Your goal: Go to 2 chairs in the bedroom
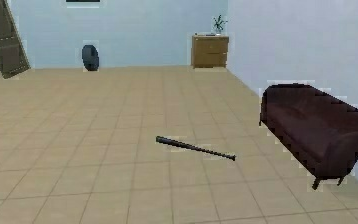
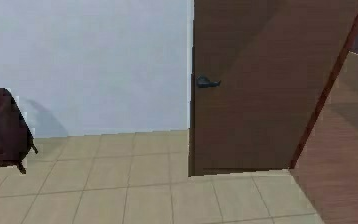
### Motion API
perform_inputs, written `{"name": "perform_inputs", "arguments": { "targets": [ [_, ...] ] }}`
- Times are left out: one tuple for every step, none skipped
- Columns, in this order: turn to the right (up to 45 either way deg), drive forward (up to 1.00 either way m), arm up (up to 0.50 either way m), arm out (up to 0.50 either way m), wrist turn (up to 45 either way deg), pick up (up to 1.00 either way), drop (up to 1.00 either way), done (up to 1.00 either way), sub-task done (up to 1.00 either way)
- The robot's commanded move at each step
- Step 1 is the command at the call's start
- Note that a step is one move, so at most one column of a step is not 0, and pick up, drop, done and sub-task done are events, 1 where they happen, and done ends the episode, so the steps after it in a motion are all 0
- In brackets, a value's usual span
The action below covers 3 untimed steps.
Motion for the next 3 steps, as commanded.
{"name": "perform_inputs", "arguments": {
  "targets": [
    [-45.0,0.00,0.00,0.00,0.0,0.00,0.00,0.00,0.00],
    [-3.0,0.00,0.00,0.00,0.0,0.00,0.00,0.00,0.00],
    [0.0,1.00,0.00,0.00,0.0,0.00,0.00,0.00,0.00]
  ]
}}
